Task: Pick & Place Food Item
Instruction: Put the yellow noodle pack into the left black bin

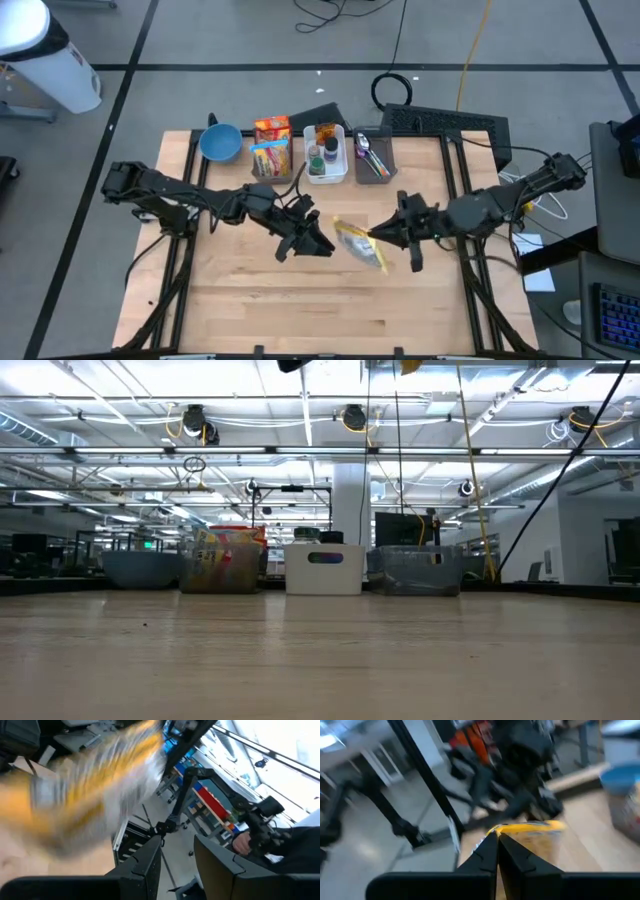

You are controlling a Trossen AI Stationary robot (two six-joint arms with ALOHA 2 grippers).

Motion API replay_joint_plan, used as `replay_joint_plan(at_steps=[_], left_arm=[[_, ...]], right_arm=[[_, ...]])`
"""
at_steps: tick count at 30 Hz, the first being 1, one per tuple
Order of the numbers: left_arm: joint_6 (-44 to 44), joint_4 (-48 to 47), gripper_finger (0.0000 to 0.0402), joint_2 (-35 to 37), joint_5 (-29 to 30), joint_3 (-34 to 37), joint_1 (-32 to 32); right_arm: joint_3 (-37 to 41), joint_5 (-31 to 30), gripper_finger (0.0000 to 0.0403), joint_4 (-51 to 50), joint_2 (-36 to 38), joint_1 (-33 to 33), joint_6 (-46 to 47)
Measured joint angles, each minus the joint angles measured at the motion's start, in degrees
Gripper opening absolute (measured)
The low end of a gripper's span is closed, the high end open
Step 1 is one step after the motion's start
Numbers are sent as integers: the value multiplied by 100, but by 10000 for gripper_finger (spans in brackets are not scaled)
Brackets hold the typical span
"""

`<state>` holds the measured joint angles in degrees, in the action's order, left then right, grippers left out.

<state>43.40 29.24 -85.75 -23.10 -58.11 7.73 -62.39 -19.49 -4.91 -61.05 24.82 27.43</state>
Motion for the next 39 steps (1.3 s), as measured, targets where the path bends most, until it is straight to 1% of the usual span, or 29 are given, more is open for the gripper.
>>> replay_joint_plan(at_steps=[4,7,14,18,20,22,24,26,28,30,32,33,35,37,39], left_arm=[[-67,-82,122,81,-90,2,-161],[-153,-51,122,91,-80,0,-292],[-173,124,122,87,-42,0,-535],[-173,256,122,87,-135,0,-639],[-220,249,122,137,-134,0,-679],[-470,92,122,221,-115,-52,-704],[-830,-361,122,335,-73,-239,-711],[-1326,-1250,122,401,49,-571,-711],[-1923,-2414,122,408,343,-1046,-706],[-2540,-3651,122,398,719,-1556,-710],[-2984,-4392,122,356,1084,-1978,-717],[-3105,-4639,122,354,1253,-2126,-724],[-3150,-4784,122,345,1370,-2292,-764],[-3151,-4758,122,336,1305,-2423,-814],[-3151,-4719,122,336,1088,-2566,-872]], right_arm=[[0,-13,0,608,121,0,-261],[0,-22,0,840,183,0,-361],[0,-14,0,959,177,-19,-370],[0,21,0,965,181,-127,-223],[0,147,0,848,179,-188,-57],[0,318,0,715,181,-256,168],[0,334,0,514,181,-303,357],[0,473,0,471,174,-325,383],[0,604,0,484,176,-360,405],[0,875,0,547,179,-393,457],[0,1219,0,586,179,-420,474],[0,1385,0,678,177,-420,461],[0,1668,0,875,178,-420,422],[0,1803,0,1102,194,-420,348],[0,1816,0,1201,253,-420,329]])
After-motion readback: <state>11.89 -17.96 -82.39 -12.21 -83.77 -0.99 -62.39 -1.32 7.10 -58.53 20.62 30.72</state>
